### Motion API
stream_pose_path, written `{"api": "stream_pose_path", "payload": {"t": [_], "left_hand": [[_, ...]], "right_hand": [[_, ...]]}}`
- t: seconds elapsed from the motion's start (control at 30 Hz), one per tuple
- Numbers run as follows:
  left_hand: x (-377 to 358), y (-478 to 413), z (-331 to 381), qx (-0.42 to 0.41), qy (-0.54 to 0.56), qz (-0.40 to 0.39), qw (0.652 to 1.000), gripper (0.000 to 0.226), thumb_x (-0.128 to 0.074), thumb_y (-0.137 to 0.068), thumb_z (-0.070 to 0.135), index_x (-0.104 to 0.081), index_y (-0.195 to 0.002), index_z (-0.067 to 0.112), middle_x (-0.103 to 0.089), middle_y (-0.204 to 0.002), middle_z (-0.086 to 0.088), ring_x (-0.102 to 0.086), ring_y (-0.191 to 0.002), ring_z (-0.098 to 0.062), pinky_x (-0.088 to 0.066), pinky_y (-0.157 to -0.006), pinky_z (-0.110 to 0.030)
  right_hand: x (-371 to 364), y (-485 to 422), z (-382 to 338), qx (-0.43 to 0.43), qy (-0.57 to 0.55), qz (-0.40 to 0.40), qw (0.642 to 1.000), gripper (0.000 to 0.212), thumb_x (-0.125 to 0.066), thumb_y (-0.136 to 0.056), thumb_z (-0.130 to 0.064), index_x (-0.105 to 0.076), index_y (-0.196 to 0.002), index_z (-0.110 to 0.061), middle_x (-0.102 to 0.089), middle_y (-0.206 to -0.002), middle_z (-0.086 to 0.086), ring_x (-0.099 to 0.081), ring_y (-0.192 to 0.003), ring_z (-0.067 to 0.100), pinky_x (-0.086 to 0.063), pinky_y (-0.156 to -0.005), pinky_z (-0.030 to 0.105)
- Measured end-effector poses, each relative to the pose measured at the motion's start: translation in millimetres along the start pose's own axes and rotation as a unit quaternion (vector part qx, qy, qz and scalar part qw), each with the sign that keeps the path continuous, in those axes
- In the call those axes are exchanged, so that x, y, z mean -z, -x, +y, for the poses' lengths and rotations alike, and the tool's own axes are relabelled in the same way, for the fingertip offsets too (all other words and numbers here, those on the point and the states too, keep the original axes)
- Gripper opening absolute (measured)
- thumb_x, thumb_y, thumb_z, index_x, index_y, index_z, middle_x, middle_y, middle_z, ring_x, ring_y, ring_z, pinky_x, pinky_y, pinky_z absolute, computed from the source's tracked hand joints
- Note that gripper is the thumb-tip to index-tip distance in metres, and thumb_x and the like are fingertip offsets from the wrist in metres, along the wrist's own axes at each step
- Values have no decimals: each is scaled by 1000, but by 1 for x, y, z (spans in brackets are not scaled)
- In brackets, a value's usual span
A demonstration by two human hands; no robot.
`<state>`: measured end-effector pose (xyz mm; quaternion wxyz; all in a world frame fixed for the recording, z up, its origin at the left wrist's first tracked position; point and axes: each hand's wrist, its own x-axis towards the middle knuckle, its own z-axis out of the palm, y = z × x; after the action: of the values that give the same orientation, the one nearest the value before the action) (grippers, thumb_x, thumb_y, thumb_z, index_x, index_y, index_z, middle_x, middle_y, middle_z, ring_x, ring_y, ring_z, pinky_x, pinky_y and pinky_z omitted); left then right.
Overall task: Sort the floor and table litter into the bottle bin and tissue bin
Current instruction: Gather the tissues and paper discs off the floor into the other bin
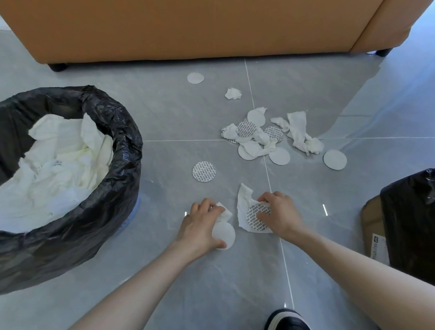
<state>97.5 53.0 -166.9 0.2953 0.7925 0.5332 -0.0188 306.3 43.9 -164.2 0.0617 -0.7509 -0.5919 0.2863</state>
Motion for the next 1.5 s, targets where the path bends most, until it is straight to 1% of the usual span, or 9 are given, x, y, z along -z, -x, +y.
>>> {"api": "stream_pose_path", "payload": {"t": [0.23, 0.47, 0.6, 0.7, 0.83, 1.13, 1.23, 1.37, 1.5], "left_hand": [[-10, 6, -4, 44, 106, 30, 993, 39, -73, -73, 28, -61, -110, 23, -57, -112, 4, -52, -108, -18, -41, -84, -27], [31, 19, 8, 65, 205, 165, 963, 32, -73, -74, 23, -65, -105, 18, -64, -103, 2, -58, -95, -17, -43, -77, -28], [87, 25, 25, 26, 252, 264, 931, 35, -72, -79, 26, -60, -112, 22, -60, -107, 6, -56, -101, -16, -46, -86, -33], [130, 34, 37, 5, 292, 318, 902, 35, -69, -83, 29, -58, -115, 22, -59, -110, 7, -57, -101, -14, -48, -87, -33], [174, 51, 39, -5, 299, 380, 875, 35, -64, -87, 31, -55, -120, 20, -60, -114, 5, -56, -103, -12, -48, -89, -30], [218, 114, -29, 130, 277, 462, 833, 34, -49, -96, 28, -46, -129, 18, -49, -113, 11, -48, -103, -9, -42, -89, -27], [221, 133, -60, 170, 270, 464, 827, 34, -49, -96, 29, -46, -128, 17, -50, -117, 6, -51, -111, -17, -45, -95, -38], [215, 146, -90, 224, 225, 404, 858, 46, -48, -96, 30, -39, -138, 15, -49, -133, -4, -48, -121, -24, -40, -95, -36], [209, 149, -98, 248, 186, 357, 881, 54, -45, -98, 32, -27, -147, 17, -37, -148, -10, -34, -136, -28, -31, -108, -40]], "right_hand": [[-2, 1, -2, -13, -32, -16, 999, 29, -62, -85, -13, -61, -114, -12, -60, -110, 9, -58, -100, 27, -37, -70, 26], [20, 7, -40, -15, -265, 28, 964, 11, -61, -90, -13, -61, -101, -14, -62, -81, -9, -60, -72, 10, -49, -65, 22], [56, 6, -84, 47, -343, 103, 932, 5, -61, -90, -15, -63, -94, -16, -65, -82, -2, -61, -73, 15, -54, -77, 39], [84, 10, -123, 101, -387, 129, 907, 9, -59, -90, -17, -65, -97, -18, -68, -90, 3, -63, -73, 6, -57, -73, 26], [109, 23, -175, 172, -429, 105, 880, 12, -55, -94, -15, -66, -96, -18, -67, -76, -15, -62, -70, -1, -52, -64, 13], [90, 32, -284, 275, -334, 24, 901, 23, -50, -94, -15, -70, -105, -19, -68, -81, -10, -57, -68, 3, -54, -75, 32], [68, 32, -311, 300, -262, -5, 917, 23, -48, -92, -10, -65, -97, 5, -64, -78, 22, -46, -62, 17, -48, -64, 38], [47, 31, -325, 312, -160, -28, 936, 24, -45, -90, -10, -54, -72, 2, -58, -71, 18, -37, -52, 17, -36, -56, 30], [50, 30, -319, 308, -129, -12, 942, 34, -49, -94, -17, -60, -126, -12, -64, -109, -1, -56, -74, 11, -43, -63, 16]]}}
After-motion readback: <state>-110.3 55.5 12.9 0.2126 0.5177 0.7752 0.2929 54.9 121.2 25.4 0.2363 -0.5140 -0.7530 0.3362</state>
